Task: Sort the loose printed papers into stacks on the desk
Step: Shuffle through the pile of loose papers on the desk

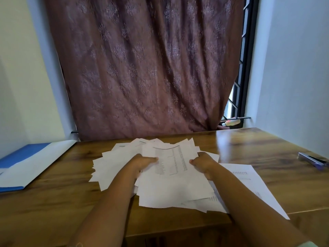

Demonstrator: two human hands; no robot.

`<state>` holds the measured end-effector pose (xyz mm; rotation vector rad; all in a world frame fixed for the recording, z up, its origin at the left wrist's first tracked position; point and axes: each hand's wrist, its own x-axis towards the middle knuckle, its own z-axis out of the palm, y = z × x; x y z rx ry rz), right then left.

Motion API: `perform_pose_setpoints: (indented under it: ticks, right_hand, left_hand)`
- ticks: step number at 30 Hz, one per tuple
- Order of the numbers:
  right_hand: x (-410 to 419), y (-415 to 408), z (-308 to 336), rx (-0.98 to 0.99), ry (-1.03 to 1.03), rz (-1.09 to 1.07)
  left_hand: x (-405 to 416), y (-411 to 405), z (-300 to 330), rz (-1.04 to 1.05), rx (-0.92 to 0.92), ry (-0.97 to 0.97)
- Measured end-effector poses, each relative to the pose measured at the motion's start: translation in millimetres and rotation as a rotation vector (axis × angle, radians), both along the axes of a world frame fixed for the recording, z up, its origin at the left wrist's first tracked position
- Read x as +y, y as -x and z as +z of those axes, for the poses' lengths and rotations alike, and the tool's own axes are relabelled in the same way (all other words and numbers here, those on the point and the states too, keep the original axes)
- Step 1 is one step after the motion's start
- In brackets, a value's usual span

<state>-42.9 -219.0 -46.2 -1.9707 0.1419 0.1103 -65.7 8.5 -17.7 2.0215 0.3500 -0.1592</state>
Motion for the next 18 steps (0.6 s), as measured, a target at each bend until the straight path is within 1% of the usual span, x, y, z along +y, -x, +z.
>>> perform_pose_setpoints:
  ticks: [2, 4, 6, 7, 8, 10, 11, 12, 13, 15, 16, 18]
  right_hand:
    - [6.2, 0.5, -5.4, -0.027, 0.037, -0.027]
    - [6.0, -1.6, -9.5, -0.107, 0.166, -0.07]
    - [1.0, -4.9, -7.5, -0.194, 0.28, -0.15]
    - [-2.2, -6.4, -3.6, -0.199, 0.235, -0.181]
    - [-4.9, -6.6, 2.9, -0.208, 0.134, -0.189]
    - [-8.9, -3.8, 20.8, -0.264, -0.149, -0.103]
    - [-8.1, 0.5, 33.3, -0.328, -0.286, -0.033]
    - [-7.6, 3.7, 43.6, -0.431, -0.355, -0.015]
    - [-6.4, 8.4, 55.7, -0.575, -0.356, -0.032]
    - [-1.9, 19.9, 78.9, -0.842, -0.172, -0.136]
    - [1.6, 26.8, 88.9, -0.939, -0.102, -0.172]
    - [8.2, 35.8, 99.8, -1.051, -0.069, -0.181]
  left_hand:
    - [3.1, -2.0, -4.0, -0.111, -0.085, -0.027]
    - [6.4, -4.7, -6.0, -0.128, -0.226, -0.025]
    - [9.1, -2.9, -1.7, -0.103, -0.385, 0.048]
    - [10.0, -0.7, 1.9, -0.083, -0.447, 0.119]
    - [10.6, 1.1, 6.0, -0.076, -0.502, 0.2]
    - [8.5, 6.5, 15.3, -0.089, -0.618, 0.341]
    - [6.0, 9.9, 20.6, -0.09, -0.685, 0.39]
    - [2.7, 13.3, 26.1, -0.086, -0.755, 0.422]
    - [-1.2, 16.5, 32.5, -0.072, -0.826, 0.421]
    - [-9.2, 19.0, 45.1, -0.044, -0.939, 0.347]
    - [-13.3, 19.7, 51.9, -0.036, -0.98, 0.309]
    - [-20.1, 21.6, 64.8, -0.016, -1.025, 0.269]
